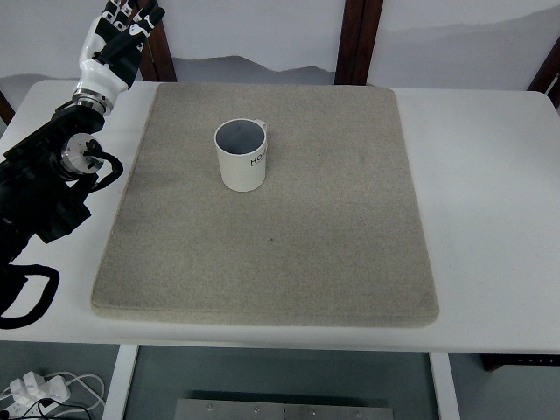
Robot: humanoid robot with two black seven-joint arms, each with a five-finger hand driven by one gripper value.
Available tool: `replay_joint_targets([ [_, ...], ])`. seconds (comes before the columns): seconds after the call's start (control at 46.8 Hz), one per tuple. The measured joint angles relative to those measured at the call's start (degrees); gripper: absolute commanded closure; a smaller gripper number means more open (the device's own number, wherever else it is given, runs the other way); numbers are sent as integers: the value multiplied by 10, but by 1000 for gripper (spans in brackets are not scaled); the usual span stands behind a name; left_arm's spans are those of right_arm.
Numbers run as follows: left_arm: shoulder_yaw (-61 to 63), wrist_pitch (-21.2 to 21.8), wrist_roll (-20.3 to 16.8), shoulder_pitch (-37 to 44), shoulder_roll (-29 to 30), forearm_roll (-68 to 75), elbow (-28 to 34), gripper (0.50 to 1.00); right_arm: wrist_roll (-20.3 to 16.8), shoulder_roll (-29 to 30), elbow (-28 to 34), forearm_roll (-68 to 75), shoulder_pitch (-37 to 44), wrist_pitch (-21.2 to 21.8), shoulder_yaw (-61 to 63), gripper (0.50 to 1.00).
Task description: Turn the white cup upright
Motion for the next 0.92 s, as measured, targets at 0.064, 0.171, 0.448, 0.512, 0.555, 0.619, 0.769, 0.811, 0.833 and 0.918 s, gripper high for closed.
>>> replay_joint_targets([
  [0.064,-1,19,9,0,-3,-14,3,508,0,0,0,0,0,0,1,548],
  [0.171,-2,37,20,10,-5,-38,3,508,0,0,1,1,0,1,-1,548],
  [0.448,-3,48,77,20,-10,-119,5,506,0,0,1,3,0,1,2,548],
  [0.512,-3,48,80,20,-11,-137,5,506,0,0,1,3,0,1,2,548],
  [0.555,-3,48,83,20,-11,-147,4,506,0,0,1,3,0,1,2,548],
  [0.619,-3,49,92,20,-16,-160,4,506,0,0,1,3,0,1,2,548],
  [0.769,-4,61,102,20,-29,-174,3,508,0,0,1,3,-1,0,2,548],
  [0.811,-4,63,103,20,-32,-182,3,506,0,0,0,3,-2,0,2,548],
  [0.833,-4,63,103,20,-33,-186,3,506,0,0,0,3,-2,0,2,548],
  [0.918,-4,64,103,20,-35,-196,2,506,-1,0,0,3,-2,0,2,548],
])
